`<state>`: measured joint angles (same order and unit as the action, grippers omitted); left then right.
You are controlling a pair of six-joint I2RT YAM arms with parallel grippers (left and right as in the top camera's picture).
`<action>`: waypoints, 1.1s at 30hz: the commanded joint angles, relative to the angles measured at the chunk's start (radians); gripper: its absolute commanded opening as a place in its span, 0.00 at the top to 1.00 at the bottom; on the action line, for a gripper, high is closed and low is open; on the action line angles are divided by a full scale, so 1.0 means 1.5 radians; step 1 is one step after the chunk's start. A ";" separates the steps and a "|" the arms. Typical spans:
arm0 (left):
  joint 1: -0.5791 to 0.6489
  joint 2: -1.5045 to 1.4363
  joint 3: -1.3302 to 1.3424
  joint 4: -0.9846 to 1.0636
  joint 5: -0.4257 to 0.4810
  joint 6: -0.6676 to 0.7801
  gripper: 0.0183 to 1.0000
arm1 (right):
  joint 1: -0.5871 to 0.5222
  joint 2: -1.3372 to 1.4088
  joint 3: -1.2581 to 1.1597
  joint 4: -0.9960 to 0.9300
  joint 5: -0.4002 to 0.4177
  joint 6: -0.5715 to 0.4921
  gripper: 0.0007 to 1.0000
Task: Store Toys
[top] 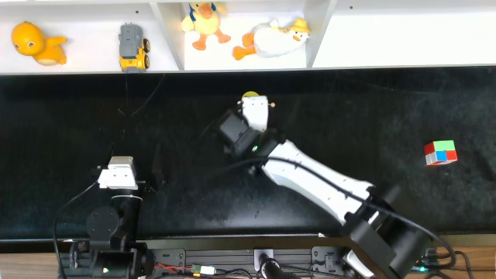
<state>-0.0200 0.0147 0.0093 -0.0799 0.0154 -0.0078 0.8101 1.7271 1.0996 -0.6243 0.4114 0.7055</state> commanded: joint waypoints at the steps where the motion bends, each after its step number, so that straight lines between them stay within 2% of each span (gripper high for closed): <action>1: -0.003 -0.007 -0.001 -0.003 0.009 -0.010 0.00 | -0.035 0.013 0.018 0.031 -0.049 0.006 0.00; 5: -0.003 -0.007 -0.001 -0.003 0.009 -0.010 0.00 | -0.053 0.023 0.018 0.095 -0.099 -0.069 0.00; 12: -0.003 -0.007 -0.001 -0.003 0.009 -0.010 0.00 | -0.087 0.063 0.021 0.100 -0.168 -0.067 0.00; 33: -0.003 -0.007 -0.001 -0.003 0.009 -0.010 0.00 | -0.095 0.114 0.030 0.100 -0.190 -0.074 0.00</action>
<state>-0.0200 0.0147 0.0093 -0.0799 0.0154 -0.0078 0.6628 1.8572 1.1427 -0.4702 0.1726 0.5900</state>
